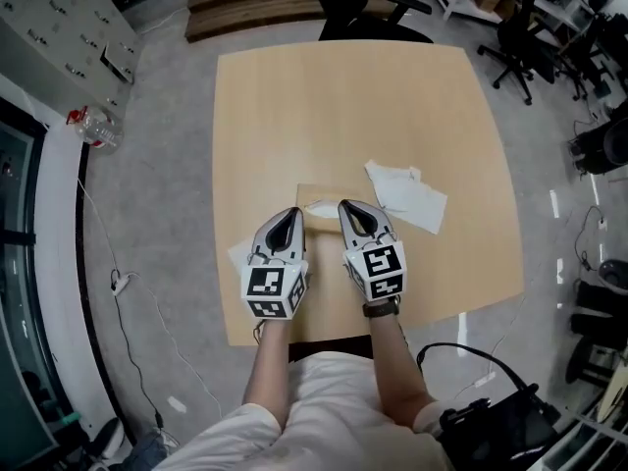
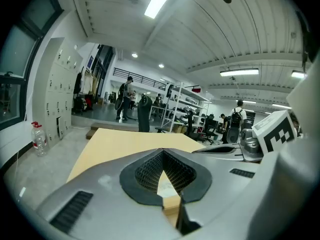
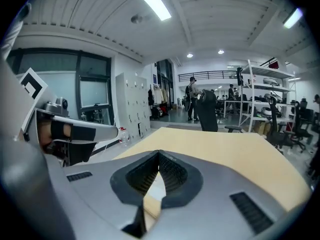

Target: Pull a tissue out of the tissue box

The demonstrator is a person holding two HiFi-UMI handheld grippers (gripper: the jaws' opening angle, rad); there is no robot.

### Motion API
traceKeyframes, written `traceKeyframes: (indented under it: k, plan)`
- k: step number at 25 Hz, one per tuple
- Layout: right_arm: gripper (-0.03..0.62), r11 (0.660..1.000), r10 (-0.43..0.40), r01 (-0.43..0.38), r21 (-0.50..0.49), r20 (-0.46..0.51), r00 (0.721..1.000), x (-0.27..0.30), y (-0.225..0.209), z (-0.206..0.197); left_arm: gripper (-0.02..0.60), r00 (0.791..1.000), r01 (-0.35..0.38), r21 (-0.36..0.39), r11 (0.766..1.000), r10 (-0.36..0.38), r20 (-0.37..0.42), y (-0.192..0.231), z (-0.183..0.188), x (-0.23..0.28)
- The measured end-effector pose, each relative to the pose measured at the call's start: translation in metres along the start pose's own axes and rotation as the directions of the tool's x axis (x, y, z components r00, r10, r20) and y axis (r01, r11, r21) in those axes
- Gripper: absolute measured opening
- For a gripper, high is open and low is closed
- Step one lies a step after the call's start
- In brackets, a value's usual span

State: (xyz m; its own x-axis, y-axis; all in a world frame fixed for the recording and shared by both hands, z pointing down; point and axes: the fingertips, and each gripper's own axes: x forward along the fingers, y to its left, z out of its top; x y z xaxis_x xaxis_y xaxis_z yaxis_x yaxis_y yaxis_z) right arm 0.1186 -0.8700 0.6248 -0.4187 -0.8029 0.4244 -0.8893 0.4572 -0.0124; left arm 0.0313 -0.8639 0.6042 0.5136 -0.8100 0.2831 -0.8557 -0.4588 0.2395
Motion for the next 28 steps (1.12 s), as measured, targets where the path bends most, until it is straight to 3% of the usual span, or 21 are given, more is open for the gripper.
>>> traceKeyframes:
  k: [10, 17, 24, 28]
  plan:
    - [0.003, 0.999, -0.020, 0.015, -0.043, -0.113, 0.993, 0.034, 0.003, -0.052, 0.002, 0.993, 0.052, -0.031, 0.998, -0.055, -0.105, 0.008, -0.052, 0.034]
    - [0.060, 0.993, -0.073, 0.055, -0.107, -0.172, 0.982, 0.056, -0.007, -0.079, 0.002, 0.986, 0.076, -0.054, 0.996, -0.083, -0.145, 0.014, -0.074, 0.056]
    - [0.063, 0.987, -0.133, 0.113, -0.115, -0.188, 0.973, 0.069, -0.016, -0.091, 0.002, 0.979, 0.100, -0.076, 0.992, -0.112, -0.173, 0.014, -0.089, 0.068]
    - [0.063, 0.987, -0.120, 0.094, -0.127, -0.222, 0.968, 0.076, -0.018, -0.098, 0.002, 0.977, 0.093, -0.087, 0.992, -0.108, -0.182, 0.018, -0.095, 0.070]
